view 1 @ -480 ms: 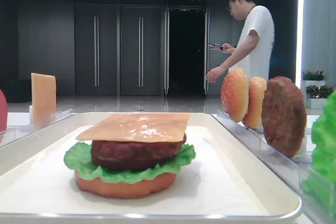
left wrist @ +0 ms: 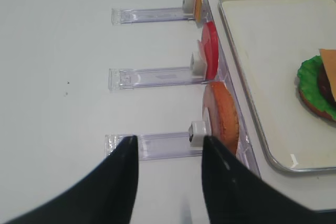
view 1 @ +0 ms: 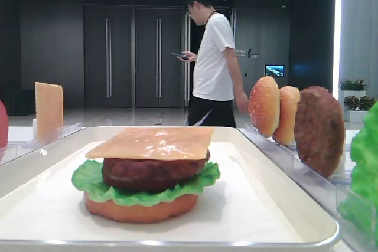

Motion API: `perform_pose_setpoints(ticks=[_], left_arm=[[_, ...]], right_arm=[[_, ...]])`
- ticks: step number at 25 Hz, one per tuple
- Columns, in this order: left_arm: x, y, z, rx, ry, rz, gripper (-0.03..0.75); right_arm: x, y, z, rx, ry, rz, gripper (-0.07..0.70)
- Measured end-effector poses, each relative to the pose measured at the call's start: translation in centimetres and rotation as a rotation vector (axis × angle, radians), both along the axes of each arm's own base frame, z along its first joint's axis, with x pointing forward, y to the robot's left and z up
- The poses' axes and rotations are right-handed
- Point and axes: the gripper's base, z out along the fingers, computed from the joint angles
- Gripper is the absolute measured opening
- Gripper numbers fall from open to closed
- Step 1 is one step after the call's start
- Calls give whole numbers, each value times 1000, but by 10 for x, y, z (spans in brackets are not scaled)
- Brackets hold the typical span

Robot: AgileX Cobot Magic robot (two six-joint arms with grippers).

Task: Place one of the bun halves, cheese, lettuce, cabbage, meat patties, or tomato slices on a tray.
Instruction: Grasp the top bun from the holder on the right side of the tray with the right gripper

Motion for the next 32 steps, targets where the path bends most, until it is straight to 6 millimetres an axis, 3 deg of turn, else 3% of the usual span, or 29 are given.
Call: perform_pose_setpoints(ticks=[7, 16, 23, 32], left_arm=[[0, 0, 0, 0, 0, 0, 256], [0, 0, 0, 0, 0, 0, 251], [0, 0, 0, 0, 0, 0, 246], [0, 0, 0, 0, 0, 0, 191]], right_arm=[[1, 0, 0, 0, 10, 0, 470], [44, -1, 12, 5, 256, 0, 470], [101, -2, 38, 9, 417, 0, 470], [203, -4, 75, 12, 556, 0, 470]])
